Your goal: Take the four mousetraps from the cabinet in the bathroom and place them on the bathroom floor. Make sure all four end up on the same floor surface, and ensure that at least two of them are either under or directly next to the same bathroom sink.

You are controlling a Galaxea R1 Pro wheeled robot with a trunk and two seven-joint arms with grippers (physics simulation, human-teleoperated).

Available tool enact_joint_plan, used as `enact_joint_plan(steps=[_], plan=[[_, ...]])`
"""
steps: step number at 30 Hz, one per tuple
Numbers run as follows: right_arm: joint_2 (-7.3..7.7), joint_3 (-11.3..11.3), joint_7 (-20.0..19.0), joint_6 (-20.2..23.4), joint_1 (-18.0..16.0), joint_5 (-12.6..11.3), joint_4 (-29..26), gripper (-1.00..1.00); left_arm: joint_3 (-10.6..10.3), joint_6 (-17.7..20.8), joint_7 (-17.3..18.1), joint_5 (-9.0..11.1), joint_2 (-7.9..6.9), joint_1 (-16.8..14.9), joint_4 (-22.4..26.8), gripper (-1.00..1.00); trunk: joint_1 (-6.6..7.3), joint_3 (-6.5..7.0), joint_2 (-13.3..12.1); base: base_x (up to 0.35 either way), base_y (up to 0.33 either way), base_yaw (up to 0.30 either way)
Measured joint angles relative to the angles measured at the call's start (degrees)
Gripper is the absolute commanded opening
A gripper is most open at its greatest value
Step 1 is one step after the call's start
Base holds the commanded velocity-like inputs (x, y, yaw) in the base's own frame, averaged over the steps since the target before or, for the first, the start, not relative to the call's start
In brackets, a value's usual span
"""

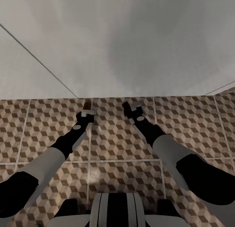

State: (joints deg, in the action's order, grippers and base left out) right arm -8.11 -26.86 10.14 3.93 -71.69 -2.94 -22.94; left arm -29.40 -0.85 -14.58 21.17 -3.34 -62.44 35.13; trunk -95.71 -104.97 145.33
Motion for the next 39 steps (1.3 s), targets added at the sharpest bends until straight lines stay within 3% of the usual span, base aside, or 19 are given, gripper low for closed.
enact_joint_plan(steps=[39], plan=[[0.33, 0.0, -0.1, -1.51, 0.0, 0.0, -0.03, -1.0, 0.0, -0.14, 0.01, -0.06, 0.05, 0.0, -2.38, -1.0, -0.01, 0.0, 0.0, 0.011, -0.007, 0.0]])
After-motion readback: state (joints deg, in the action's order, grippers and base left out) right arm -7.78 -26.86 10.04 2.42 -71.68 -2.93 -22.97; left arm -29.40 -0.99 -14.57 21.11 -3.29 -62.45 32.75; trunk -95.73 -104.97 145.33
